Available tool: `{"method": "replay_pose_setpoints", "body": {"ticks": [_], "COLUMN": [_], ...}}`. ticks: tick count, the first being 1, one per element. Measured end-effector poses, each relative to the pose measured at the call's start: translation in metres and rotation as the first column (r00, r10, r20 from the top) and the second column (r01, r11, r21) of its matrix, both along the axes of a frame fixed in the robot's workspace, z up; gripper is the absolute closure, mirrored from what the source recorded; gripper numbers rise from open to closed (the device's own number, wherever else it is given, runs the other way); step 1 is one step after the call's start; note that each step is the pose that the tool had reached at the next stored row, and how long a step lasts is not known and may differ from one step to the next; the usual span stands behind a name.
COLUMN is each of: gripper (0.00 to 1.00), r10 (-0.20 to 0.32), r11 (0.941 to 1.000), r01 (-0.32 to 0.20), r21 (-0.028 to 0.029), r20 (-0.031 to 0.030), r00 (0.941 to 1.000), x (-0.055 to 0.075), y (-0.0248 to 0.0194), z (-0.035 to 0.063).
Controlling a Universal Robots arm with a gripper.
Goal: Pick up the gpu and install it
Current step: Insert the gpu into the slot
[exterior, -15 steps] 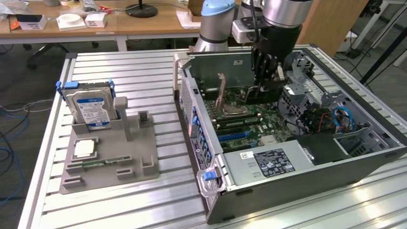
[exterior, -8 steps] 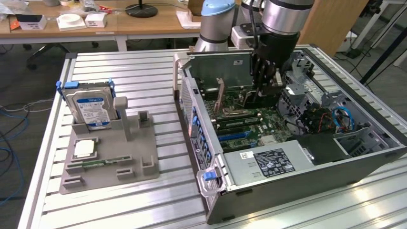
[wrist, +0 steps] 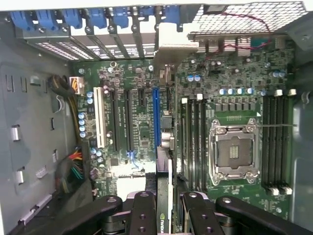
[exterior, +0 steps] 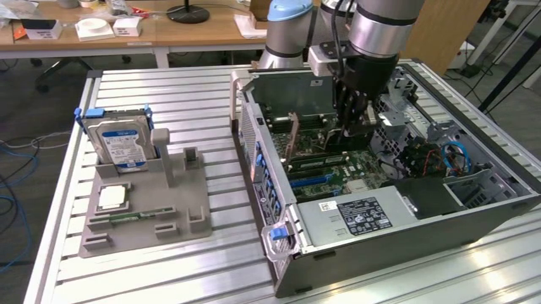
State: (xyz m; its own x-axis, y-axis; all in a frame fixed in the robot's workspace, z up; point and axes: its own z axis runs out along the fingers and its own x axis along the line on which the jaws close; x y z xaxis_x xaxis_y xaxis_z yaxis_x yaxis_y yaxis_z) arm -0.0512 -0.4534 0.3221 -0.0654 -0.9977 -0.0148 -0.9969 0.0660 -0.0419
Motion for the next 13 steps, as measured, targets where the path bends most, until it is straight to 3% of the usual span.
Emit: {"method": "replay_pose_setpoints", "body": {"ticks": [5,13], "gripper": [0.74,0.74], "r10": [0.001,0.001], "r11": [1.0000,1.0000], "r01": [-0.001,-0.001], "r21": [0.0001,0.0001], "r20": [0.0038,0.0073], "r00": [1.0000,1.0000], "x": [-0.005,-0.017], "y": [-0.0079,-0.0095], "z": [-0.0064,-0.0193]}}
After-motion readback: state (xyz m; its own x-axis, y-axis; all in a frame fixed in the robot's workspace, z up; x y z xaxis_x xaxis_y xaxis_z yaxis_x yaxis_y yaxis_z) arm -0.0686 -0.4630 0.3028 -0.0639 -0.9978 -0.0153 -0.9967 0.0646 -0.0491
